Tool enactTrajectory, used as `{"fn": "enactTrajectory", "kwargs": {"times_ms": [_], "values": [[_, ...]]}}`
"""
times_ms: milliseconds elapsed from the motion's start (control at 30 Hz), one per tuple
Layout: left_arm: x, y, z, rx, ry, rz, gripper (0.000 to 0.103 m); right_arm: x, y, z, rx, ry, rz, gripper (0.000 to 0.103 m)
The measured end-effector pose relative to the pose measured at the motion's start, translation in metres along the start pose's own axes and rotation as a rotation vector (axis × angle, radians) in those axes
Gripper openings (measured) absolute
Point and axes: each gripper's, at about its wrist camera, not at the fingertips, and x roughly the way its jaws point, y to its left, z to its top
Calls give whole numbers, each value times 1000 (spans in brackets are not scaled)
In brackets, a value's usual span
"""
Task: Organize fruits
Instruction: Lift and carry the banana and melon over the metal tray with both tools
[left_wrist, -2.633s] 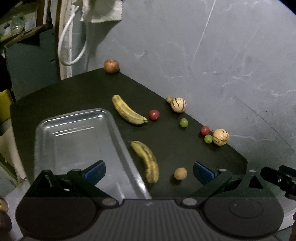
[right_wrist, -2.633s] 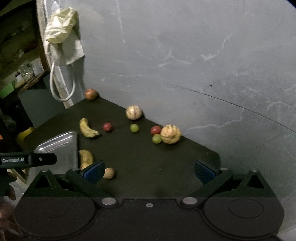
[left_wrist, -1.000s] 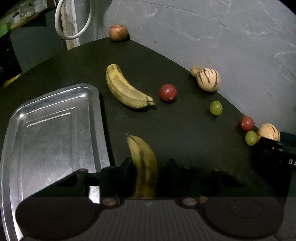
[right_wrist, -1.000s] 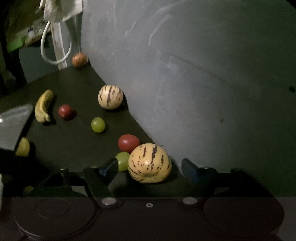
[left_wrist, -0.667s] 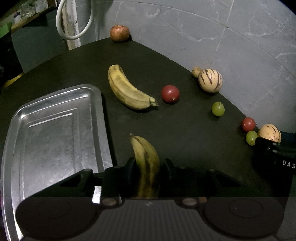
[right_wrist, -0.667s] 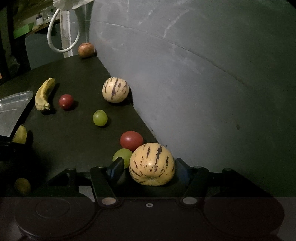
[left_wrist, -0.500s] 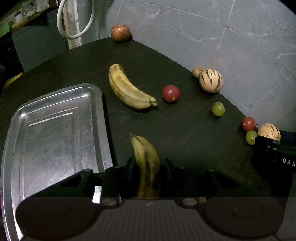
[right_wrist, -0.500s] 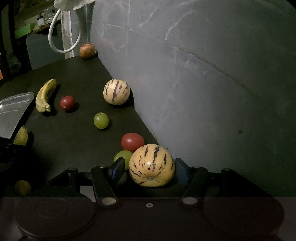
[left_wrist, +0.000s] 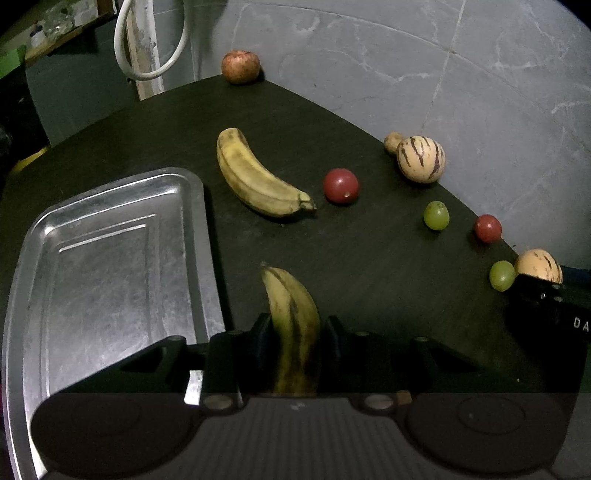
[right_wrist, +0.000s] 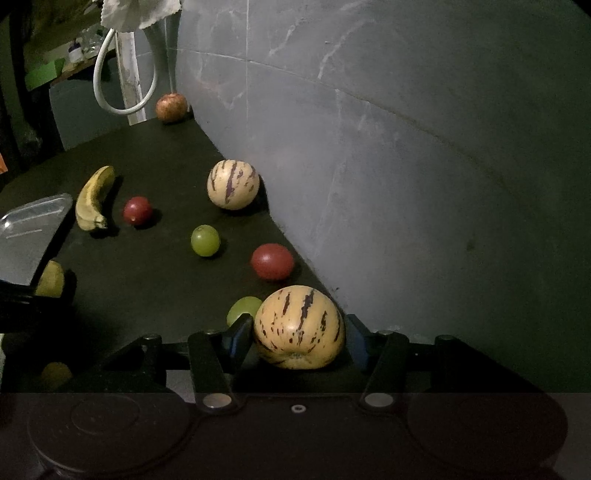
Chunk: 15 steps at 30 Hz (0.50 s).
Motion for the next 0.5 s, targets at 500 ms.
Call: {"fn": "enactTrajectory", "kwargs": {"times_ms": [500], "values": [[-14,-2,-1,34,-57,-27,29,-44,32,-11,30,-25,54,55]]}}
